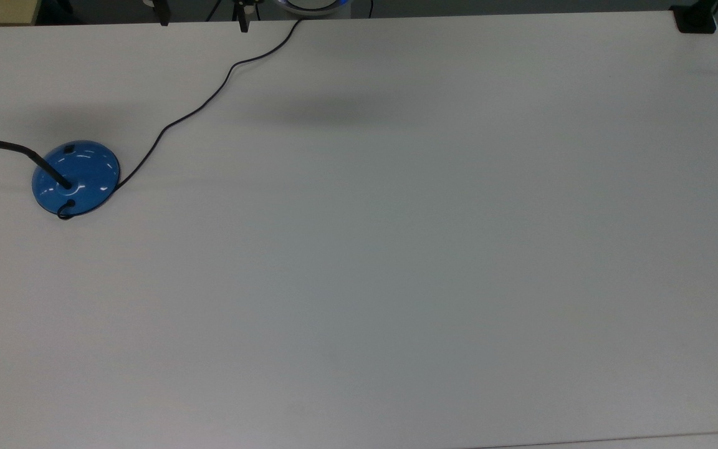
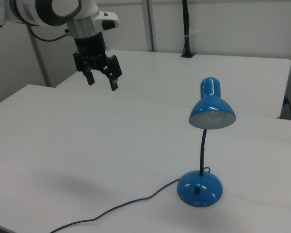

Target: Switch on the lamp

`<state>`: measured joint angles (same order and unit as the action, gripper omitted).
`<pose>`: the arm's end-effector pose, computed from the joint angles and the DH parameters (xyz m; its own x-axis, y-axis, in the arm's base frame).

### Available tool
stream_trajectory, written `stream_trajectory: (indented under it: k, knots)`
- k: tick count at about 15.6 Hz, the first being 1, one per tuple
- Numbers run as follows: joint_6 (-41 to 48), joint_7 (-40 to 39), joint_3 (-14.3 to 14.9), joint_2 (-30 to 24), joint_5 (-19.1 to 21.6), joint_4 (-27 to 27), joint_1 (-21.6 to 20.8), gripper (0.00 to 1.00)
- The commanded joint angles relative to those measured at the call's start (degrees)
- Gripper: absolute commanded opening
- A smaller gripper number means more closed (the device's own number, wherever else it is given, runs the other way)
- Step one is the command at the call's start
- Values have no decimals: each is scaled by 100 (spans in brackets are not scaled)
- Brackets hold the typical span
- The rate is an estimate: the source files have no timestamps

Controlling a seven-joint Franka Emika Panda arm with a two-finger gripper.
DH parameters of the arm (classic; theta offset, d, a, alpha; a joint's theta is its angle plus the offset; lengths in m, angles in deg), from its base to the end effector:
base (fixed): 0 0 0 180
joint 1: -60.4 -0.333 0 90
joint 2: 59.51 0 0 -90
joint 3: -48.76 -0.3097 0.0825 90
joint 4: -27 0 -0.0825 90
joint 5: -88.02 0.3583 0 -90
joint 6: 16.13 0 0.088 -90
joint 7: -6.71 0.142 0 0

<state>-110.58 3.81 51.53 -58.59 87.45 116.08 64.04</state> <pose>0.5410 -0.0619 0.5891 0.9952 -0.0601 0.0770 -0.0614 -0.9980 0.0146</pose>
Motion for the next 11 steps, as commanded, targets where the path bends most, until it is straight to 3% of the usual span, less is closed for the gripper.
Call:
stream_trajectory:
  k: [1, 11]
  knots:
    - [-39, 131, -13, -40, -110, 75, -12, 100]
    - [-21, 79, -13, -66, -110, 75, 14, 100]
